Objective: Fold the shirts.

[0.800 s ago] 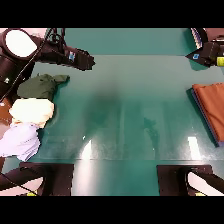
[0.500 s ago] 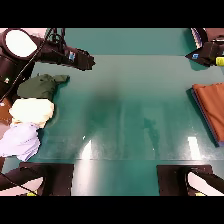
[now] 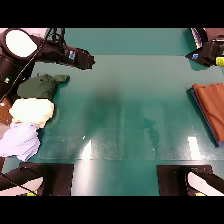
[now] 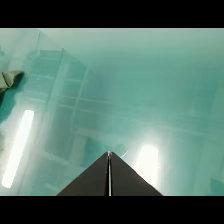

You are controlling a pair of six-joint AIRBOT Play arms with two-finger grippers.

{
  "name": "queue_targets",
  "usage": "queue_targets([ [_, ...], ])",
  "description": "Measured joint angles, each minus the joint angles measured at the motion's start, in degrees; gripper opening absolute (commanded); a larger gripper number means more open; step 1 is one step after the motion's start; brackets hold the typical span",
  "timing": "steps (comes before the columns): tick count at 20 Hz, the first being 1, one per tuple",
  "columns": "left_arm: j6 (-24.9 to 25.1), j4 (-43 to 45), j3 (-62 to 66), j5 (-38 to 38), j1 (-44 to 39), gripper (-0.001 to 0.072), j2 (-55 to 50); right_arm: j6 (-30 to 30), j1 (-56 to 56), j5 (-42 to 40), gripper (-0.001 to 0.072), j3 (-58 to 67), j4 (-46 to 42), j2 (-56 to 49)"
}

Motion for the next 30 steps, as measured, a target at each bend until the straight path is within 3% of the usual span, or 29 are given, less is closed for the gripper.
queue_targets([
  [1,0.0,2.3,0.0,0.5,0.0,0.0537,0.0,0.0,0.0,0.0,0.0017,0.0,0.0,0.0],
  [2,-0.5,5.6,0.0,0.7,0.1,0.0564,0.0,0.0,0.0,0.0,0.0017,0.0,0.0,0.0],
  [6,-7.6,25.1,0.0,-0.8,1.9,0.0564,-0.8,0.0,0.0,-0.1,0.0017,0.0,0.0,0.0],
  [9,-12.9,33.3,0.0,-3.3,7.7,0.0564,-3.2,0.0,0.0,-0.2,0.0017,0.0,0.0,0.0],
  [13,-16.7,35.6,0.0,-6.2,16.7,0.0564,-9.5,0.0,0.0,-0.2,0.0017,0.0,0.0,0.0],
  [19,-18.0,33.3,0.0,-7.7,23.6,0.0563,-19.2,0.0,0.0,-0.2,0.0017,0.0,0.0,0.0],
  [20,-18.0,33.3,0.0,-7.7,23.9,0.0534,-20.0,0.0,0.0,-0.2,0.0017,0.0,0.0,0.0],
  [22,-18.0,33.2,0.0,-7.6,24.5,0.0189,-21.0,0.0,0.0,-0.5,0.0017,0.0,0.0,0.0],
  [23,-18.0,33.5,0.1,-7.6,24.7,0.0064,-21.3,0.0,0.0,-0.7,0.0017,0.0,0.0,0.0],
  [24,-18.0,33.6,0.1,-7.6,24.8,0.0027,-21.5,0.0,0.0,-0.9,0.0017,0.0,0.0,0.0],
  [30,-17.2,34.2,3.1,-11.0,25.1,0.0026,-18.6,0.0,0.0,-1.5,0.0016,1.1,0.9,0.7],
])
